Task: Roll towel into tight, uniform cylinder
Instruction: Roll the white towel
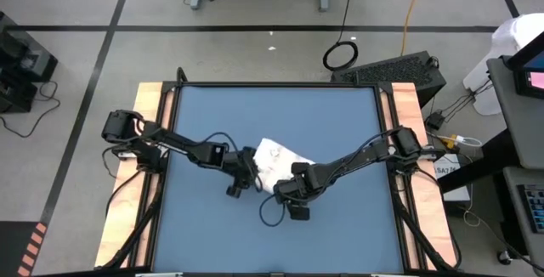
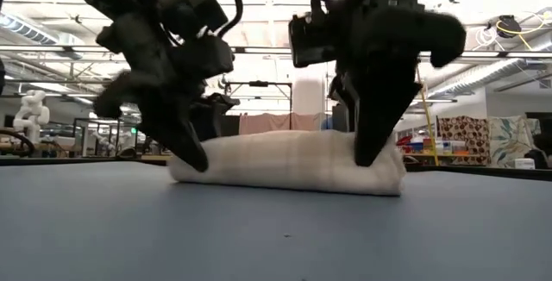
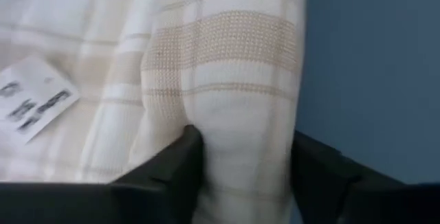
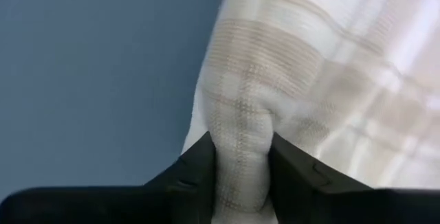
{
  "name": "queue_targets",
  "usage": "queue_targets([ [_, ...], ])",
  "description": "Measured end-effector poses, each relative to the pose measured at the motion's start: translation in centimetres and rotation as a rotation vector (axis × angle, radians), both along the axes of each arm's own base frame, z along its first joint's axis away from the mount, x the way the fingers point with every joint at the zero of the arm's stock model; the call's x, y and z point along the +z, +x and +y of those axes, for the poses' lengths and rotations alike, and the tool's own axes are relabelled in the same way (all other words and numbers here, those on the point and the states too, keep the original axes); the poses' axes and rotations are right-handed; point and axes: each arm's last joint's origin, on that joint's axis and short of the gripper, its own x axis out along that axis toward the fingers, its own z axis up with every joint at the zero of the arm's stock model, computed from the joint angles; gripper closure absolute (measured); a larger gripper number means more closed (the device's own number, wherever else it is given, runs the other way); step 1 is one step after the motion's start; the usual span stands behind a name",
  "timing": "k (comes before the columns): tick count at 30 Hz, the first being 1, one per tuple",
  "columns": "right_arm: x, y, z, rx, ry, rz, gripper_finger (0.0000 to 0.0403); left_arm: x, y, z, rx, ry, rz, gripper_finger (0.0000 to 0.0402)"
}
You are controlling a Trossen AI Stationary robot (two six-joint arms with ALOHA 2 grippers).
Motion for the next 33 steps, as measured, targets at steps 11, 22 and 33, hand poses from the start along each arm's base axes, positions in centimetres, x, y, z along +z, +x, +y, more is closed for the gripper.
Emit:
queue_targets([
  [11, 4.5, -0.3, 1.9, -0.121, -0.051, 0.066, 0.0199, 0.9, 0.0, -1.5, 0.112, -0.374, 0.094, 0.0356],
  [22, 5.5, -2.5, 8.9, -0.129, -0.316, -0.240, 0.0142, 0.8, -0.1, -0.6, 0.226, -0.537, 0.187, 0.0340],
  [33, 0.4, -1.1, 9.2, -0.177, -0.397, -0.178, 0.0169, 0.8, 0.0, -0.4, 0.272, -0.556, 0.194, 0.0341],
])
